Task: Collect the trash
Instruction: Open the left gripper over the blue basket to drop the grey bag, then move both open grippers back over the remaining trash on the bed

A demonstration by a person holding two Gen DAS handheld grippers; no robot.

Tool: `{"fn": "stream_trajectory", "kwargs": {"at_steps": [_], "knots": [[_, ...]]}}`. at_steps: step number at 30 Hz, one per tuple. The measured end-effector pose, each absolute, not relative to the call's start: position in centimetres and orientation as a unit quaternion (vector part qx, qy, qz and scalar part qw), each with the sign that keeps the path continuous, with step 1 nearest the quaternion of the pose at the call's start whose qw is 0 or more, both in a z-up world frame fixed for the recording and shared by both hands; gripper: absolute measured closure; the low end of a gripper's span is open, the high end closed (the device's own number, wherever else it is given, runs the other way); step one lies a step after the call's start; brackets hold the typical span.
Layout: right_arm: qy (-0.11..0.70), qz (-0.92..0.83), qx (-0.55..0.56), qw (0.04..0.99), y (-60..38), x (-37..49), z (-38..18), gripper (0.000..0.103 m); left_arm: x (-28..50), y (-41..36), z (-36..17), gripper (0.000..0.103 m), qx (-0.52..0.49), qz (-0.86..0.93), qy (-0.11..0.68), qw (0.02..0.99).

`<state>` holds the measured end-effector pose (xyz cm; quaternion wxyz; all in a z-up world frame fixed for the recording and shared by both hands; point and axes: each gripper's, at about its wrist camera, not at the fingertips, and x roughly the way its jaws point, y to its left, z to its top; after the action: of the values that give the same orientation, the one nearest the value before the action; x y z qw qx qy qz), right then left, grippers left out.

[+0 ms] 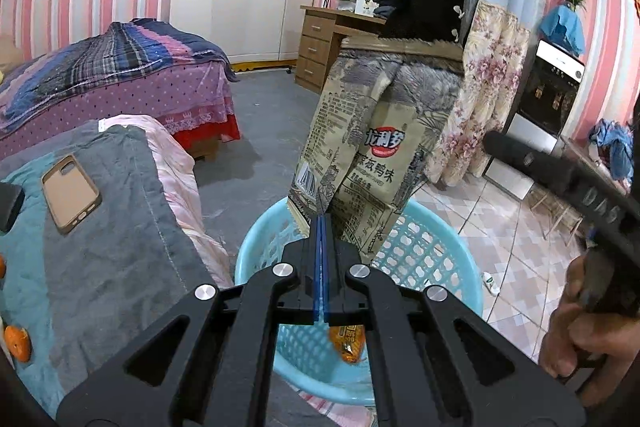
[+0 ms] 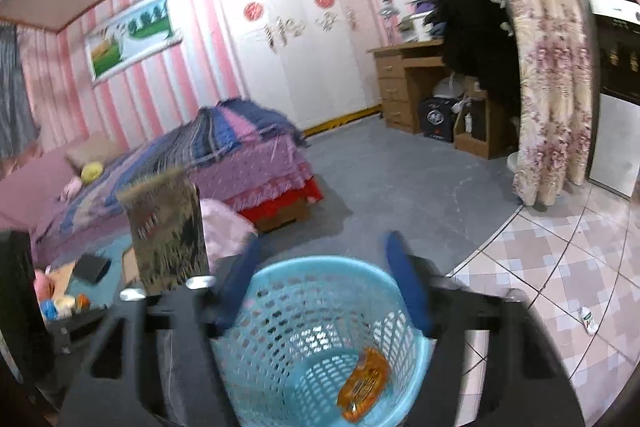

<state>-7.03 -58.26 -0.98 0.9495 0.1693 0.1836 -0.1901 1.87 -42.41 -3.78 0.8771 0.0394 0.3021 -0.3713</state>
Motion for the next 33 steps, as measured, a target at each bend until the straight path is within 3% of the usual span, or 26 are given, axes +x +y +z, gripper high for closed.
{"fn": "stream_trajectory", "kwargs": {"at_steps": [2,5,6,13,19,23,30,33], "knots": [[0.176,-0.196,0.168,0.95,-58.3,-7.3,-0.8,0.036,1.8,-42.6,-3.7,0.098,0.041,-0.366,0.299,0.88],[0.175,-0.203,0.164,0.949,-58.3,-7.3,-0.7,0.036,1.8,-42.5,-3.6,0.059,0.041,-0.359,0.292,0.886],[0.17,-0.209,0.163,0.949,-58.3,-7.4,-0.6,0.036,1.7,-42.4,-3.5,0.054,0.039,-0.353,0.285,0.89],[0.168,-0.192,0.146,0.956,-57.0,-6.7,-0.1,0.036,2.2,-38.9,-2.2,0.054,0.031,-0.328,0.278,0.902],[0.171,-0.15,0.138,0.964,-54.0,-5.2,0.4,0.036,2.6,-31.4,-0.8,0.053,0.042,-0.269,0.267,0.924],[0.18,-0.097,0.127,0.971,-49.2,-2.6,0.6,0.036,2.7,-24.3,-0.2,0.037,0.028,-0.206,0.256,0.944],[0.206,-0.006,0.081,0.975,-38.8,1.4,0.5,0.032,3.5,-13.7,-0.9,0.036,-0.009,-0.128,0.255,0.958],[0.219,0.031,0.066,0.973,-34.7,2.5,0.1,0.03,3.6,-10.8,-1.3,0.03,-0.01,-0.106,0.248,0.963]]}}
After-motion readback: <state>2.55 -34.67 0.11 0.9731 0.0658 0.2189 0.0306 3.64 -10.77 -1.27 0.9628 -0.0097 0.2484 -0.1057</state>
